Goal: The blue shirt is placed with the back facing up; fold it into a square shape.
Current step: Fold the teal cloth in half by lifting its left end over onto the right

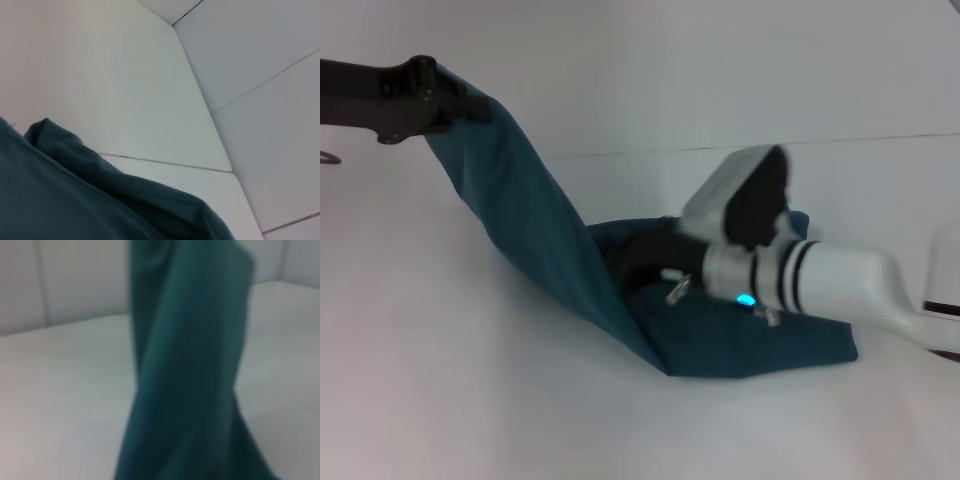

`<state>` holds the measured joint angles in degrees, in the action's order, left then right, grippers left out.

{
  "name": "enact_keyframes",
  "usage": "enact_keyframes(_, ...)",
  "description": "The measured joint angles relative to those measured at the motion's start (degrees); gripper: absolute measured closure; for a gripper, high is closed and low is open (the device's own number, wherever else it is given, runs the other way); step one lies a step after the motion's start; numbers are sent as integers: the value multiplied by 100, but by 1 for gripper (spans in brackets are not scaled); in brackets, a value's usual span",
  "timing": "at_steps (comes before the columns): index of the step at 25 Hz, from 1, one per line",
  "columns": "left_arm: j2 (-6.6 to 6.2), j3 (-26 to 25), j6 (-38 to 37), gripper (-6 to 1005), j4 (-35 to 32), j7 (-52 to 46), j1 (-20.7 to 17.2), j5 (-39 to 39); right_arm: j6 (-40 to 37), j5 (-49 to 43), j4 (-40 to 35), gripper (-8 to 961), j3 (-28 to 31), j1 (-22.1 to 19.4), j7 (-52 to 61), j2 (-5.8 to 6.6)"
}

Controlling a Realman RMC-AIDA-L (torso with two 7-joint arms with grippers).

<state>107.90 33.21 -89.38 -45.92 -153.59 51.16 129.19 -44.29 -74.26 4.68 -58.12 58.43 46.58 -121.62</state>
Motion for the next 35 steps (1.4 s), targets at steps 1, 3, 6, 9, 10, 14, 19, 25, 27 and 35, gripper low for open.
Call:
enact_keyframes(1, 9, 0, -1, 946, 6, 21, -11, 0, 5, 20, -51, 954, 215, -97, 9, 15)
enact_keyframes(3, 23, 1, -1, 946, 17, 70, -17, 0, 3, 46, -229, 954, 635, -343, 77, 57)
enact_keyframes(6, 32, 18, 8, 946, 32, 108, 8, -1, -39, 52, -868, 954, 1165, -963, 607, 119)
enact_keyframes(9, 70, 59, 39, 946, 105, 133, 122, -66, -50, 54, -1691, 954, 1235, -1676, 1405, 140)
enact_keyframes(10, 70, 59, 39, 946, 105, 133, 122, -66, -52, 54, -1954, 954, 1247, -1887, 1601, 145)
enact_keyframes(14, 139, 118, 60, 946, 249, 224, 344, -77, -79, 57, -2844, 954, 1394, -2736, 2290, 191)
enact_keyframes(19, 304, 344, 56, 946, 316, 330, 643, -116, -216, 57, -3283, 953, 1787, -3389, 2763, 274)
enact_keyframes(25, 600, 666, 213, 946, 324, 356, 1001, -140, -511, 44, -3265, 953, 2285, -3758, 2903, 375)
enact_keyframes(27, 714, 828, 333, 946, 329, 358, 1089, -141, -522, 44, -3265, 953, 2338, -3827, 2904, 376)
enact_keyframes(35, 1398, 1735, 1355, 944, 452, 341, 1306, -142, -535, 29, -3266, 954, 2469, -3940, 2908, 385)
